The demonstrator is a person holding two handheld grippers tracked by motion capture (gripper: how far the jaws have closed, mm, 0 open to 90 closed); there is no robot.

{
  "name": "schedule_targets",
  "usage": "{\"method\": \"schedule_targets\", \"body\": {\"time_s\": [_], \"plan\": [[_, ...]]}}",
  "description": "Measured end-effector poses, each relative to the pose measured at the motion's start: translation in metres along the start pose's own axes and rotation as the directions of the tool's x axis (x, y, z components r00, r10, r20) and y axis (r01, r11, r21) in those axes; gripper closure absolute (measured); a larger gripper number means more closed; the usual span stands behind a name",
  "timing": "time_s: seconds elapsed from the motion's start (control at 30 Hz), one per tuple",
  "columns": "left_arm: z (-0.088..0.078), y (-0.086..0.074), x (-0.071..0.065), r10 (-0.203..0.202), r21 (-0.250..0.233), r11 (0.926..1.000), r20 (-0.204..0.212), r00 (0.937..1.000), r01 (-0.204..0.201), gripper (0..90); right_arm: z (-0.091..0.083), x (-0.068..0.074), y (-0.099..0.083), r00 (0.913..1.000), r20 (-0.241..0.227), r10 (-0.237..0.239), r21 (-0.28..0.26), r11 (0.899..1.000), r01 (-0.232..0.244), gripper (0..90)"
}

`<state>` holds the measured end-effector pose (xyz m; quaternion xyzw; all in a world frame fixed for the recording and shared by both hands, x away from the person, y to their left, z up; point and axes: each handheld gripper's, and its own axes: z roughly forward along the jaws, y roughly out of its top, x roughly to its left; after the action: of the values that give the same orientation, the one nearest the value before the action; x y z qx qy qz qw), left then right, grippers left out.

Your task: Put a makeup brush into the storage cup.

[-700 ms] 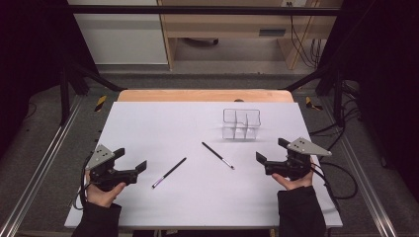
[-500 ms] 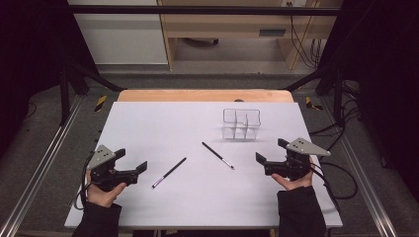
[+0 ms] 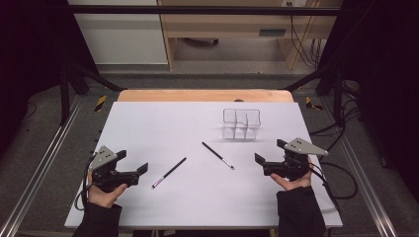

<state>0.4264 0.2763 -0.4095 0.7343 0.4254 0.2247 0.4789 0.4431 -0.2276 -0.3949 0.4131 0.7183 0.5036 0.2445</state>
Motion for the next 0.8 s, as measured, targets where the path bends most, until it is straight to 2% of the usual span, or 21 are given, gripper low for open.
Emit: {"method": "schedule_targets", "body": {"time_s": [0.53,0.8], "plan": [[0.006,-0.005,0.001,0.008,0.042,0.9991,-0.002,1.0,-0.008,5.2,0.009,0.014,0.008,0.9987,0.009,-0.051,0.052,0.997,0.05,6.1],[0.008,-0.007,0.002,0.009,0.055,0.9984,-0.001,1.0,-0.009,5.2,0.022,0.024,0.014,0.9981,-0.01,-0.06,0.113,0.992,0.061,7.0]]}}
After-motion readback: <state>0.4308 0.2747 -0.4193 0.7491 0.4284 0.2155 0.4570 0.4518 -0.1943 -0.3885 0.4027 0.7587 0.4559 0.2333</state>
